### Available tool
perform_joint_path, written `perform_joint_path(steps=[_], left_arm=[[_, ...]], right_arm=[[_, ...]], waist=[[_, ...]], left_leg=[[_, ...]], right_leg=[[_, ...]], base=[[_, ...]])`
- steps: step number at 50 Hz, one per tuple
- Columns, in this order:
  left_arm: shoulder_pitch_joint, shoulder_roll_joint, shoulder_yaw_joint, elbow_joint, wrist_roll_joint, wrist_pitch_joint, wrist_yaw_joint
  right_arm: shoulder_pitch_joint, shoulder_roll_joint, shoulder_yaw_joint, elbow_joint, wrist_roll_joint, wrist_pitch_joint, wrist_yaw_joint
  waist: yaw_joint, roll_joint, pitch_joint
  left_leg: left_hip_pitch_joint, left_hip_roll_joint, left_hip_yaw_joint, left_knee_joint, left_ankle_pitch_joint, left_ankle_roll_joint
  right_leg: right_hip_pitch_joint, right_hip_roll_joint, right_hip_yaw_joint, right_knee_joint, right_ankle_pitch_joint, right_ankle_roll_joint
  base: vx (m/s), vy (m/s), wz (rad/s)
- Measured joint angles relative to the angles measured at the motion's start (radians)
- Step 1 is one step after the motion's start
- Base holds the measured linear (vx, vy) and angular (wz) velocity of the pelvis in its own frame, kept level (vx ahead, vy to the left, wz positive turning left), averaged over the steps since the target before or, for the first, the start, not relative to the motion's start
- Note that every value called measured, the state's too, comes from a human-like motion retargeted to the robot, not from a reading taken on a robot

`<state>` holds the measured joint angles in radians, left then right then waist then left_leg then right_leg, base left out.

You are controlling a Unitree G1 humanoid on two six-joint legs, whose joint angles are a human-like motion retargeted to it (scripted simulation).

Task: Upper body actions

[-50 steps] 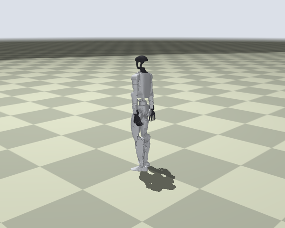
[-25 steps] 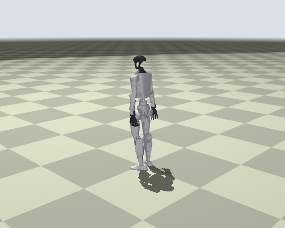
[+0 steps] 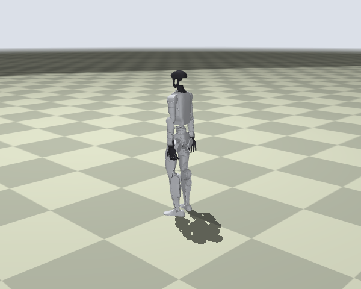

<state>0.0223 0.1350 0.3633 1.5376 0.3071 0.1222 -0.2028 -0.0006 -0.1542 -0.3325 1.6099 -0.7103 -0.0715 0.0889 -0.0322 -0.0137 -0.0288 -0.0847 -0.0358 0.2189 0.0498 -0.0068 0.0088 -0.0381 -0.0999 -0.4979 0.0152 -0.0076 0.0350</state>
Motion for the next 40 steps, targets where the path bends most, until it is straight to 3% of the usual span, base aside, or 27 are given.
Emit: perform_joint_path(steps=[40], left_arm=[[0.019, -0.034, 0.002, 0.042, 0.025, -0.003, -0.003]], right_arm=[[0.073, -0.012, -0.012, 0.008, -0.008, 0.002, -0.002]], waist=[[0.109, 0.005, -0.033]], left_leg=[[-0.002, -0.014, -0.070, 0.011, -0.006, -0.002]], right_leg=[[0.058, -0.003, -0.060, -0.011, -0.048, 0.006]], base=[[0.03, 0.08, 0.12]])
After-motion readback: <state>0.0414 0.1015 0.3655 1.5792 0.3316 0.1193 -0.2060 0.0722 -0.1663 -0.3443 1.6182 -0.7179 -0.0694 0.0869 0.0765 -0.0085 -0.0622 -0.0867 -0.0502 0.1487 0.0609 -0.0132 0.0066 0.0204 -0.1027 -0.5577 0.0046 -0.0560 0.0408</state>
